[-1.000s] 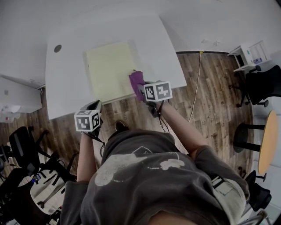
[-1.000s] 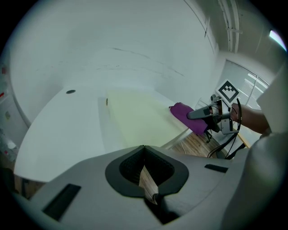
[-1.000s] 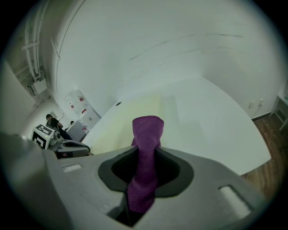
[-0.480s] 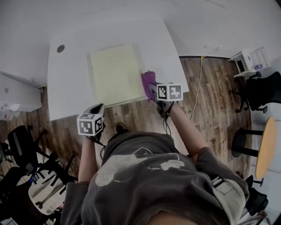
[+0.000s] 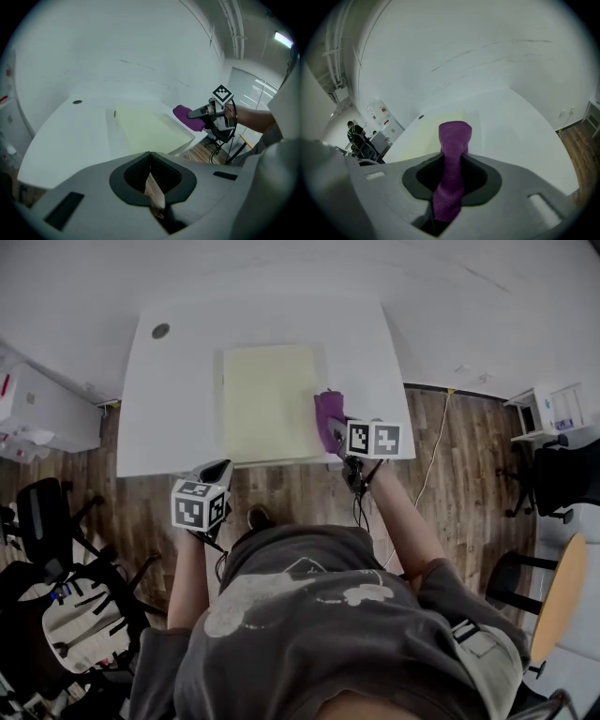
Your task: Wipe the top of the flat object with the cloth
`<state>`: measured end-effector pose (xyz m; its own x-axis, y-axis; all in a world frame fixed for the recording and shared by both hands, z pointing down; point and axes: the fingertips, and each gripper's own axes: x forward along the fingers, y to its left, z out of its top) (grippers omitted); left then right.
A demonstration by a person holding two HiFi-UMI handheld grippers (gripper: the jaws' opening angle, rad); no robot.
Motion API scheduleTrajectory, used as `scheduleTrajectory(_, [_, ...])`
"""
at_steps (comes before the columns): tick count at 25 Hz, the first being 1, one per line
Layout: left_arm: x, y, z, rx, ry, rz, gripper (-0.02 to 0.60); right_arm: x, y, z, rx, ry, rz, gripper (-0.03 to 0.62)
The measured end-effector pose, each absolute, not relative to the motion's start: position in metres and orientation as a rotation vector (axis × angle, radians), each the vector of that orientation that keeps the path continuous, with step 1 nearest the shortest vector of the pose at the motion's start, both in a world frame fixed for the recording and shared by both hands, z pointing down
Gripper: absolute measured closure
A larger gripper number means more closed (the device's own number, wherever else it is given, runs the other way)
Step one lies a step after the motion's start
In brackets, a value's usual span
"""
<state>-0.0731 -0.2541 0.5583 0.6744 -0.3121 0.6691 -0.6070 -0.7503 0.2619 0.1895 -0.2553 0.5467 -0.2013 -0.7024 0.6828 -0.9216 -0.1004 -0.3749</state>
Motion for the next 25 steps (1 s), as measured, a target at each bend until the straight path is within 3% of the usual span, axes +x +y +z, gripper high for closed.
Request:
scheduleTrajectory(16, [-0.089, -0.144, 0.539, 2.278, -1.071, 0.664, 0.584, 0.157, -0.209, 0.54, 1.444, -2.148, 1.097, 0.502])
scheduleTrajectory(25, [-0.14, -0.062, 0.535, 2.148, -1.281, 0.572, 0.584, 0.095, -0.167, 0.547, 1.224, -2.243, 1.068, 0.502])
